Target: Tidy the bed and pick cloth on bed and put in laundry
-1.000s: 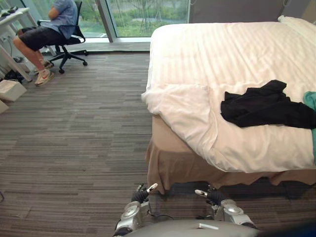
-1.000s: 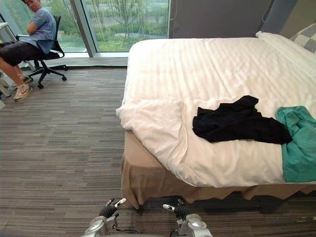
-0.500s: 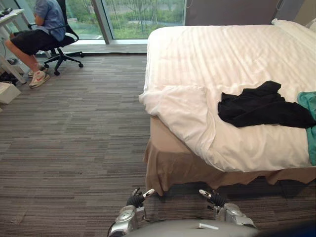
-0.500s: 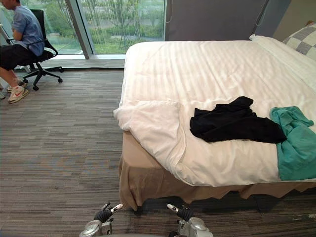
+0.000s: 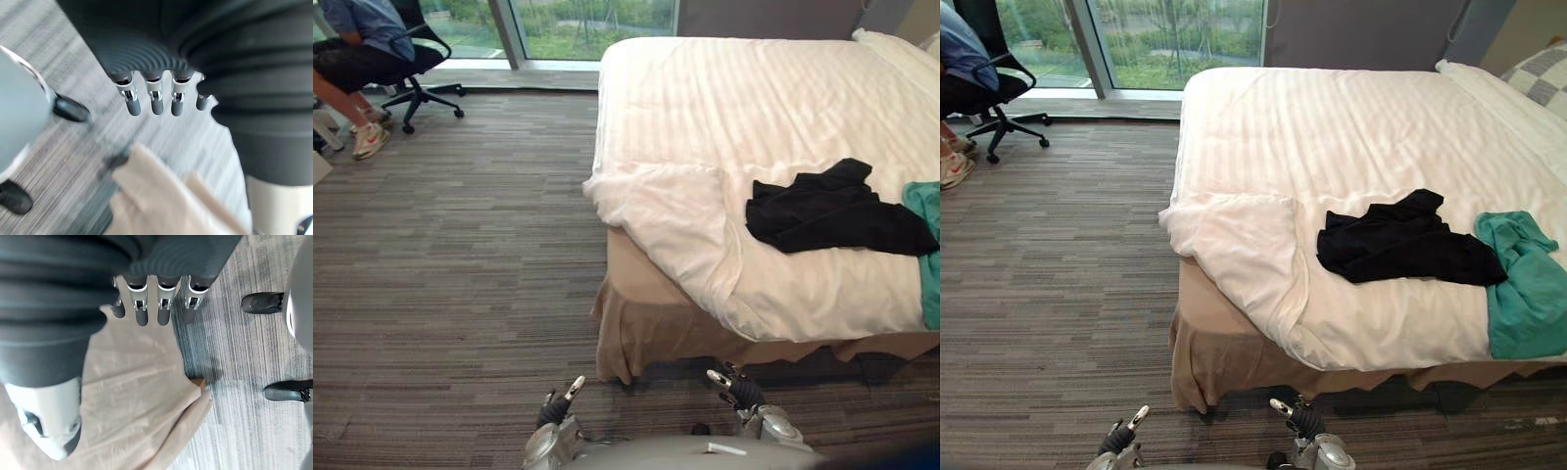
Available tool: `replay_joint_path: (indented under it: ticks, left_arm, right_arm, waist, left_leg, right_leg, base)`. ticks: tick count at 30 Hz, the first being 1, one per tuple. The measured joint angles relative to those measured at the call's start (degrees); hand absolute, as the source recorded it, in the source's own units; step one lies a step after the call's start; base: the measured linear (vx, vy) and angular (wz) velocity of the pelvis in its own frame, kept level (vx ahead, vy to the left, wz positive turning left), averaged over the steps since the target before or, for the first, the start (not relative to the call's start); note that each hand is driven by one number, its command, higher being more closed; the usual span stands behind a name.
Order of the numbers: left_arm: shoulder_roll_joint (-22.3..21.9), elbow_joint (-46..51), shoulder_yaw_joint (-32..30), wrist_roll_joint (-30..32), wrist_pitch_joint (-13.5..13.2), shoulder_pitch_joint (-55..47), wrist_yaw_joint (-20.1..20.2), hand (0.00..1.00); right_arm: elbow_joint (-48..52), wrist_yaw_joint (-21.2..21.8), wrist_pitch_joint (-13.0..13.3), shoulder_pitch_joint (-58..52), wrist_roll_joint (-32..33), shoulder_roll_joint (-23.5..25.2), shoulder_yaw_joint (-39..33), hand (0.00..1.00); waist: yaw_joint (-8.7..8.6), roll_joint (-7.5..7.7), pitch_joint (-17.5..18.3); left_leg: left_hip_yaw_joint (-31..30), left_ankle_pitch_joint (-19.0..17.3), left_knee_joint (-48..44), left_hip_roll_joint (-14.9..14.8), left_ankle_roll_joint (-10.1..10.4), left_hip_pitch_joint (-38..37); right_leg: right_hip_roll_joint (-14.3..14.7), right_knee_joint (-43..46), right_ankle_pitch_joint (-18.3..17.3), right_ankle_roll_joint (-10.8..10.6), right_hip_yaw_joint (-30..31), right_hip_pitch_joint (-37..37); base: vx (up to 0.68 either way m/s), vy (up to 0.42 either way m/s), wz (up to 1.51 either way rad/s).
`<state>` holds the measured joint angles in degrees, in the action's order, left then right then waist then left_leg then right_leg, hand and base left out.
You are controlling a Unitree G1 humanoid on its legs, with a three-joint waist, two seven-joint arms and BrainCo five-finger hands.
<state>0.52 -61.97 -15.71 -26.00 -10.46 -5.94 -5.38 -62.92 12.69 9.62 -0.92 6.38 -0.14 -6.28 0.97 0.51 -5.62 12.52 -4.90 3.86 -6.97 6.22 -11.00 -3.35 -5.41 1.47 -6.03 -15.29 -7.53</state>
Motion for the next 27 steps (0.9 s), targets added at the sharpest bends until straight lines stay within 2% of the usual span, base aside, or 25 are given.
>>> replay_joint_path:
  ticks: [3,6,8,11,13,15,19,22,25,27]
  left_arm:
    - [0.0,0.3,-1.5,-2.9,-0.1,-0.3,-1.6,0.0]
    - [0.9,5.2,-5.2,-7.5,0.0,-0.9,-4.3,0.0]
    - [3.9,11.9,-8.3,-9.5,-0.1,-0.7,-6.6,0.0]
    - [9.1,20.0,-13.7,-9.0,0.0,1.0,-8.8,0.0]
    - [11.3,23.2,-15.9,-8.5,-0.3,2.2,-8.9,0.0]
    - [14.2,27.7,-18.7,-7.8,-1.4,2.4,-9.0,0.0]
    - [19.7,33.9,-22.9,-2.9,-2.7,2.5,-8.8,0.0]
    - [23.4,39.6,-22.5,4.9,-4.0,3.2,-8.4,0.0]
    - [26.4,46.5,-20.2,14.7,-4.8,6.1,-7.7,0.0]
    - [27.9,51.6,-16.1,21.7,-5.4,7.8,-6.1,0.0]
  right_arm:
    - [0.1,0.5,-0.1,-0.2,0.0,-0.1,0.2,0.0]
    - [0.5,0.7,-0.6,-0.5,0.0,-0.3,1.2,0.0]
    - [1.8,0.8,-0.9,-1.6,0.1,-0.7,1.7,0.0]
    - [3.8,0.8,-1.1,-3.4,0.1,-1.1,2.4,0.0]
    - [4.6,0.7,-1.2,-4.3,0.2,-1.4,2.5,0.0]
    - [4.7,0.7,-1.1,-5.7,0.3,-2.3,3.1,0.0]
    - [5.0,0.7,-0.4,-6.5,1.5,-2.6,3.7,0.0]
    - [5.9,0.7,0.2,-7.8,2.5,-2.7,3.7,0.0]
    - [5.7,0.6,0.3,-9.9,3.2,-3.2,3.6,0.0]
    - [5.7,0.7,0.4,-10.2,4.7,-3.3,3.6,0.0]
  waist:
    - [0.13,-0.06,0.1]
    - [0.41,-0.21,0.3]
    - [1.38,-0.86,0.7]
    - [1.49,-1.21,1.8]
    - [1.3,-1.4,2.1]
    - [1.68,-1.48,3.2]
    - [1.77,-1.39,3.7]
    - [1.73,-1.74,4.5]
    - [1.67,-1.9,5.3]
    - [1.61,-2.14,5.7]
  left_leg:
    - [0.7,0.1,-0.1,0.0,0.1,0.0]
    - [1.8,0.2,-0.6,0.0,0.3,0.1]
    - [3.0,0.2,-1.0,0.0,0.3,0.3]
    - [6.9,0.3,-1.2,-0.9,0.0,1.3]
    - [10.6,0.7,-2.2,-1.8,-0.2,1.5]
    - [11.0,0.7,-2.0,-1.4,-0.3,1.9]
    - [11.4,0.8,-1.7,-0.8,-0.4,1.7]
    - [12.1,0.8,-1.0,-0.6,-0.4,0.7]
    - [12.8,0.7,-1.0,-0.6,-0.2,0.2]
    - [14.0,0.6,-1.1,-0.6,-0.1,0.2]
  right_leg:
    - [-0.2,0.0,0.0,0.0,-1.2,-0.6]
    - [-0.5,0.0,0.0,0.0,-2.0,-1.0]
    - [-0.7,0.0,-0.3,-0.2,-2.9,-1.1]
    - [-1.2,0.0,-0.6,-0.2,-4.7,-1.3]
    - [-1.7,0.0,-0.8,-0.5,-6.0,-1.3]
    - [-2.2,0.0,-0.8,-0.6,-6.4,-1.3]
    - [-2.7,0.0,-0.7,-0.8,-6.5,-1.4]
    - [-2.6,0.0,-0.6,-0.9,-6.4,-1.5]
    - [-2.6,0.0,-0.6,-0.9,-5.8,-1.8]
    - [-2.5,0.0,-0.6,-0.9,-4.4,-1.2]
  base:
    - [-0.02,0.008,0.18]
    - [-0.07,0.002,0.09]
    - [-0.1,-0.012,0.0]
    - [-0.1,-0.012,0.2]
    - [-0.04,-0.006,0.36]
    - [-0.02,0.029,0.16]
    - [0.03,0.034,-0.03]
    - [0.05,0.009,-0.08]
    - [0.02,-0.002,-0.09]
    - [-0.02,-0.013,-0.23]
